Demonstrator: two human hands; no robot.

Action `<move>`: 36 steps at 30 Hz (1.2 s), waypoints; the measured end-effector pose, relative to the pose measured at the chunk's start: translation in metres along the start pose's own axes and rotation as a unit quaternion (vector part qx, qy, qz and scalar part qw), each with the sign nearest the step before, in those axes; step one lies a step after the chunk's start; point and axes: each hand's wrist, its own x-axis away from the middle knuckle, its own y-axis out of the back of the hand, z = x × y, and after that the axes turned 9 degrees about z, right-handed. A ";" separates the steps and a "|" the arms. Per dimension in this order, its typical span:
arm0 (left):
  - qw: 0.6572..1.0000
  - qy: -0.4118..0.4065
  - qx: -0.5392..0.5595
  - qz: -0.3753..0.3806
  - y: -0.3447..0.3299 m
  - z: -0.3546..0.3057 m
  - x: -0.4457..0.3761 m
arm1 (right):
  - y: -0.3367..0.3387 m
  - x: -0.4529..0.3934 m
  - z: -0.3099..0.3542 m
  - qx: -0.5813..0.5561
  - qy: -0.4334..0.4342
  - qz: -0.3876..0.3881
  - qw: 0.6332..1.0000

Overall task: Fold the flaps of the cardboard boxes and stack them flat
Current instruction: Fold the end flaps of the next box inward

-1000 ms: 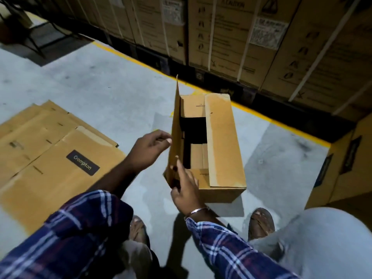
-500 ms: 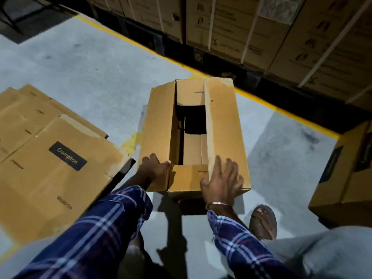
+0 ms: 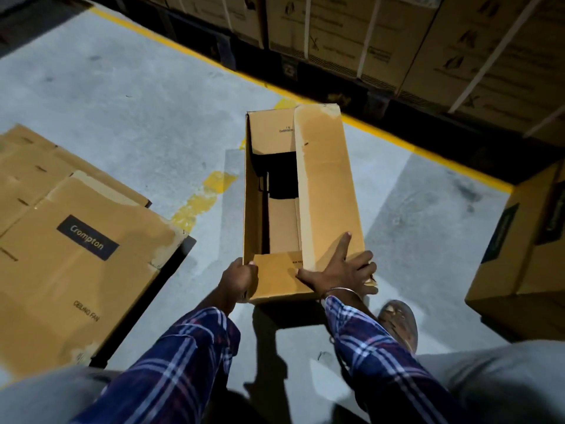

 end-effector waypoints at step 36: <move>0.821 -0.248 -0.498 0.125 0.033 -0.131 0.174 | 0.068 -0.042 -0.079 -0.020 0.055 0.041 0.997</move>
